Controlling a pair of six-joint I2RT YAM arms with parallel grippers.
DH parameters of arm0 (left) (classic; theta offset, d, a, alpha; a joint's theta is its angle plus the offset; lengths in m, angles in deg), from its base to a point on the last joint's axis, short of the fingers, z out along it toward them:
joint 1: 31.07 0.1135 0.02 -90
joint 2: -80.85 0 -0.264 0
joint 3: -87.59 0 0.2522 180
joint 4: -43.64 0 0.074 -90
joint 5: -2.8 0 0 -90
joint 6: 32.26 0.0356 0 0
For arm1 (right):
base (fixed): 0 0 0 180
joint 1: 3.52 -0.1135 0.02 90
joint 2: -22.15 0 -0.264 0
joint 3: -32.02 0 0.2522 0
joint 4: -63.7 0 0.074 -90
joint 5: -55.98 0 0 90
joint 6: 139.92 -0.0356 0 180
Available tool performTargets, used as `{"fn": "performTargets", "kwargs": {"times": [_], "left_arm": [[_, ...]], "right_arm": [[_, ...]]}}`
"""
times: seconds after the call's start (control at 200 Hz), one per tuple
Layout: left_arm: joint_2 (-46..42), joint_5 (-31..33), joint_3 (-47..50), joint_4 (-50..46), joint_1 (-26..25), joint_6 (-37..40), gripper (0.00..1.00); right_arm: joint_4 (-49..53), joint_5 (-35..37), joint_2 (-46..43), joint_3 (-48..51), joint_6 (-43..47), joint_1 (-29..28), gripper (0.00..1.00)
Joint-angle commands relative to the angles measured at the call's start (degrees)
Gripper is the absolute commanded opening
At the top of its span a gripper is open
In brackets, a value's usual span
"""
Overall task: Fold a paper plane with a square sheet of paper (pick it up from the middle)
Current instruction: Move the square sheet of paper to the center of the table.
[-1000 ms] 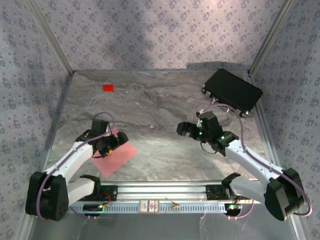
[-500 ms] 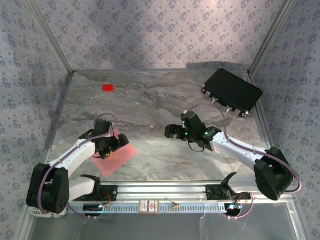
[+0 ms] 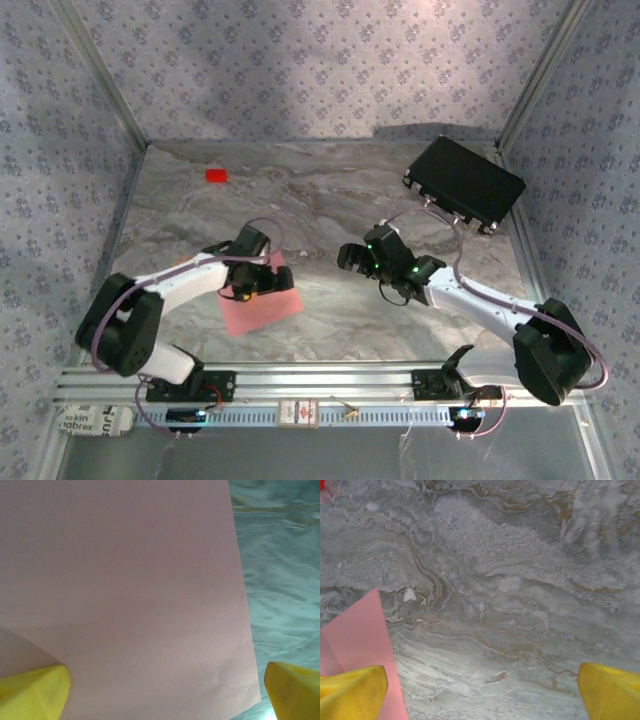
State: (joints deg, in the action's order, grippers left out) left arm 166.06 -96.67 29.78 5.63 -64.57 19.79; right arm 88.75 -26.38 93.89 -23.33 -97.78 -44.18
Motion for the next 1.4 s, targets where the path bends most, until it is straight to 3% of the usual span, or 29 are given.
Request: {"fn": "performTargets", "kwargs": {"times": [0.0, 0.215, 0.425, 0.6, 0.77, 1.094, 1.394], "left_arm": [[6.2, 0.4, -5.2, -2.4, -4.9, 3.4, 1.0], [11.0, 3.1, -14.5, -6.8, -10.0, 5.5, 1.0], [3.9, 8.5, -11.8, -8.0, -8.0, 2.4, 1.0], [0.7, 6.4, -6.8, -6.8, -2.7, 0.1, 1.0], [1.4, 2.9, -5.0, -4.7, -1.2, 0.0, 1.0], [5.9, 1.3, -5.9, -3.1, -2.4, 1.0, 1.0], [14.3, 3.7, -13.6, -7.6, -7.6, 5.1, 1.0]], "right_arm": [[2.8, 4.7, -2.6, 1.7, -2.8, -0.1, 0.99], [4.7, 5.3, -6.7, 4.2, -5.4, 0.7, 0.99], [-0.3, -3.6, -6.9, 4.9, -1.1, 1.9, 0.99], [-2.4, -7.5, -3.7, 2.8, 1.5, 1.9, 0.99], [-2.7, -9.6, 0.5, 0.1, 2.9, 1.2, 0.99], [-0.9, -10.4, 5.6, -2.1, -0.2, 0.6, 0.99], [3.3, -7.2, 5.9, -2.7, -1.8, 0.9, 0.99]]}}
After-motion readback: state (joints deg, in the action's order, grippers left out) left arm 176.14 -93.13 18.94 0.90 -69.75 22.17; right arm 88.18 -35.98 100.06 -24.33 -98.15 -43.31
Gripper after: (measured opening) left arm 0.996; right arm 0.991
